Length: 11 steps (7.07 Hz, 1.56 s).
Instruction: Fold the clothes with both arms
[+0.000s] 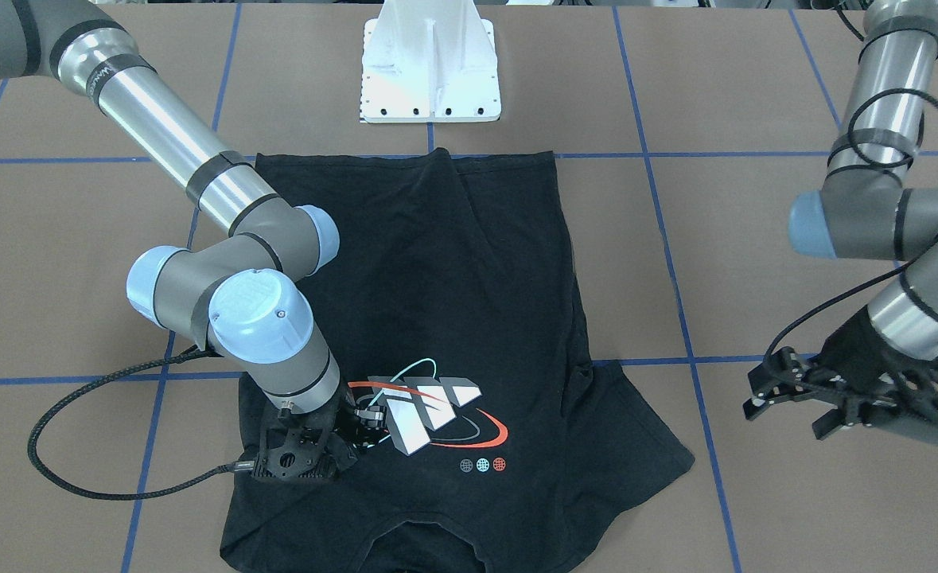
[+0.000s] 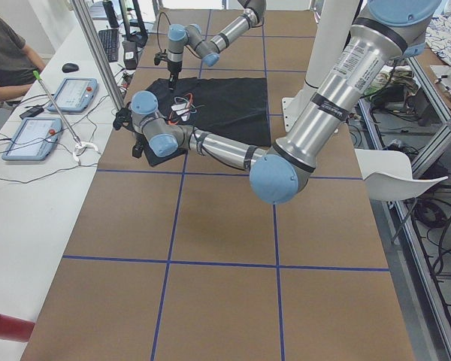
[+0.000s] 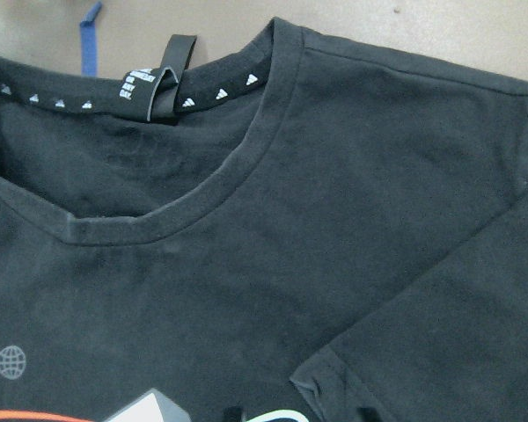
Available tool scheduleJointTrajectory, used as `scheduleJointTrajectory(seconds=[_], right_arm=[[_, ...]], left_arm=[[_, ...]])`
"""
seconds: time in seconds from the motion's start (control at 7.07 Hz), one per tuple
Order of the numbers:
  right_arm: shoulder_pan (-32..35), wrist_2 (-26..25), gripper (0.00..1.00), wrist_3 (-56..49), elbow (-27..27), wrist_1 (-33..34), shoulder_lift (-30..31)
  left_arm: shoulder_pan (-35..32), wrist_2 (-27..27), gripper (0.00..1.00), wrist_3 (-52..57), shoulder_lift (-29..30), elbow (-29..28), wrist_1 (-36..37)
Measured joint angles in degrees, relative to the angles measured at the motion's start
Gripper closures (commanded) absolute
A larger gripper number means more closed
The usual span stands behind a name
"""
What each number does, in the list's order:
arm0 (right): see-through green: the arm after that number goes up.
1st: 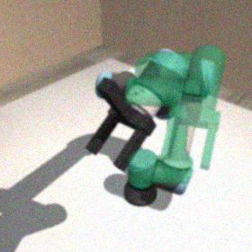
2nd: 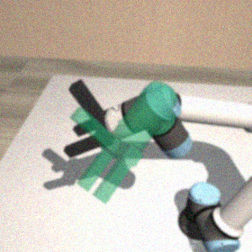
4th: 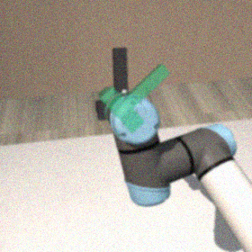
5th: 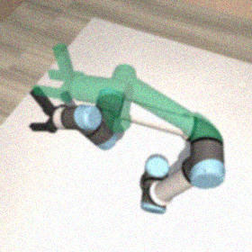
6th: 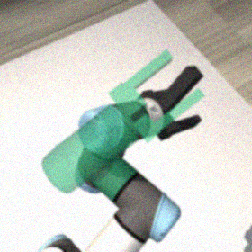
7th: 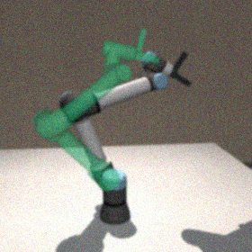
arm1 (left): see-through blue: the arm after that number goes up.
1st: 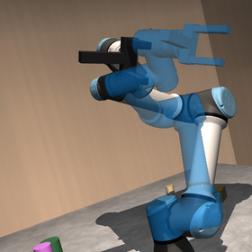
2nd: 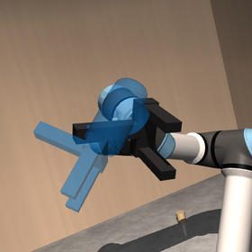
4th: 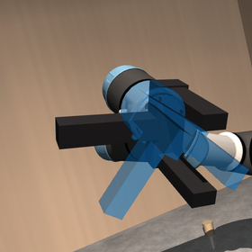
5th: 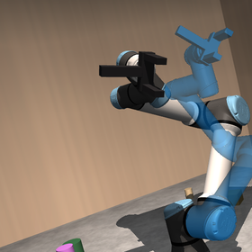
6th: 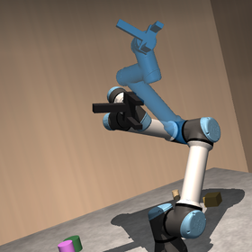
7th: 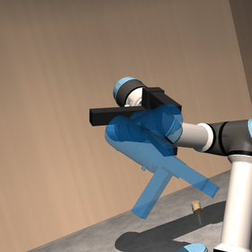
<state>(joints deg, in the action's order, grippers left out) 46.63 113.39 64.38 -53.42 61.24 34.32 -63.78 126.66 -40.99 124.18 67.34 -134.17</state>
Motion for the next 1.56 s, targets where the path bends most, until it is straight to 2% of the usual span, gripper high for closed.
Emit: scheduleJointTrajectory(seconds=[0.28, 0.42, 0.71, 0.99, 1.56], right_arm=[[0.11, 1.17, 0.0, 1.92, -4.92, 0.49, 1.0], [0.3, 2.49, 0.0, 2.51, -9.28, 1.2, 3.34], [0.95, 4.17, 0.0, 2.76, -24.28, 2.37, 15.61], [1.53, 4.95, 0.0, 2.77, -33.51, 2.45, 23.86], [1.82, 5.52, 0.0, 2.77, -37.04, 2.48, 27.46]], left_arm=[[2.0, -1.47, 0.03, -2.0, 3.36, -6.19, -3.84], [2.48, -1.61, 0.04, -2.45, 4.81, -8.46, -4.21], [3.47, -1.77, 0.14, -2.52, 7.59, -13.0, -4.26], [6.03, -4.66, 0.26, -2.2, 8.14, -14.98, -4.43], [8.36, -7.24, 0.32, -1.93, 7.59, -15.49, -4.19]])
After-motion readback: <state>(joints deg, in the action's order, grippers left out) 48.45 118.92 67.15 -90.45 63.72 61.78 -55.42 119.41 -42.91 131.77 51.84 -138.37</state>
